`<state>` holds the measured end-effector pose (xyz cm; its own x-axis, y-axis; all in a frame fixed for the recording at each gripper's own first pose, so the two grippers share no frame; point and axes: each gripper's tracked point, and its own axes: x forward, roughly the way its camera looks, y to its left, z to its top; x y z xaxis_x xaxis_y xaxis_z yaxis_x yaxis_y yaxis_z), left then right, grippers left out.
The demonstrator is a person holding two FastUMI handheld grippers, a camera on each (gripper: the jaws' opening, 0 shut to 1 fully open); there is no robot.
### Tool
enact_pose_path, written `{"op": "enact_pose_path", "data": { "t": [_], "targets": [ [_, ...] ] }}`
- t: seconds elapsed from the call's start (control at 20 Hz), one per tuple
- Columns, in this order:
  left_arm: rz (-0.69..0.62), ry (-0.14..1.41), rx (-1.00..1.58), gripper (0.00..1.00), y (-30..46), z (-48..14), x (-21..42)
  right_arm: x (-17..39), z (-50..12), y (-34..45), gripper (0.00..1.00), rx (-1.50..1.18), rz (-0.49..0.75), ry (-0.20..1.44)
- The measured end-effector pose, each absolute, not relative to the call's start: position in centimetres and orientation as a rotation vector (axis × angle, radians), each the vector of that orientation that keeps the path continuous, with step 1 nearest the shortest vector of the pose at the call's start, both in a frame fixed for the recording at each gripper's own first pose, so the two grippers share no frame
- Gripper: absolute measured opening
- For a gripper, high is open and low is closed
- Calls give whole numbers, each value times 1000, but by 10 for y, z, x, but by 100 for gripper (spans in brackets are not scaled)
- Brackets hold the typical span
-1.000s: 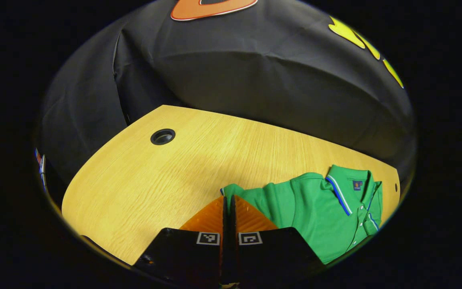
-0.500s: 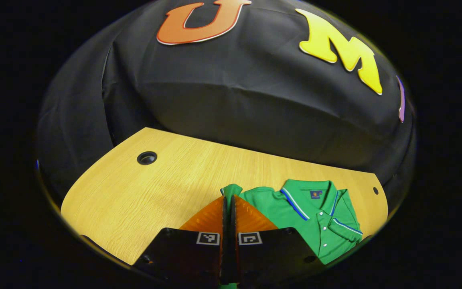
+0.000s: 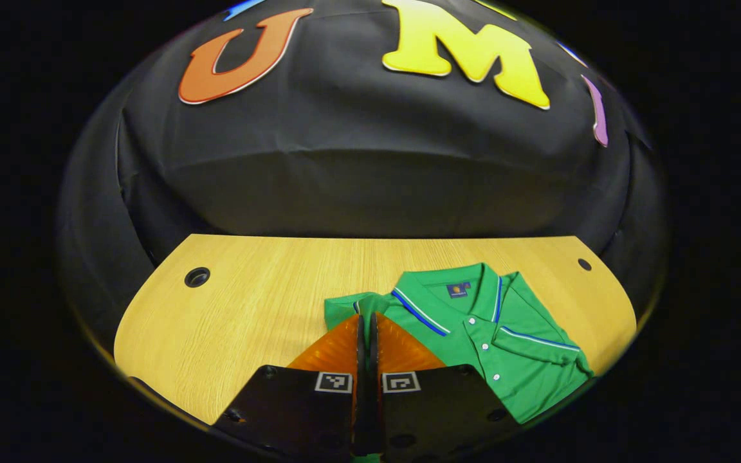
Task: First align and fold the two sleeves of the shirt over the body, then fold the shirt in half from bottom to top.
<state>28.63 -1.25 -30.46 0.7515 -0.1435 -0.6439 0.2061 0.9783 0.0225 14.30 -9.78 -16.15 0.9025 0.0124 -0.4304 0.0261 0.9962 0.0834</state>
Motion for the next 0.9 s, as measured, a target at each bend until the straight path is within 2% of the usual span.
{"op": "enact_pose_path", "data": {
  "t": [0.35, 0.7, 0.8, 0.85, 0.9],
  "targets": [
    [-328, 688, 207, 3, -55, -308, 260, 144, -165, -92, 98, 105, 2, 451],
    [-378, 692, 217, 3, -74, -309, 246, 143, -169, -93, 97, 100, 5, 458],
    [-430, 722, 222, 3, -84, -314, 238, 142, -170, -92, 97, 103, 6, 459],
    [-433, 743, 241, 7, -84, -320, 236, 142, -171, -91, 97, 105, 9, 462],
    [-413, 728, 266, 51, -79, -324, 236, 143, -172, -88, 98, 107, 15, 464]
  ]
}}
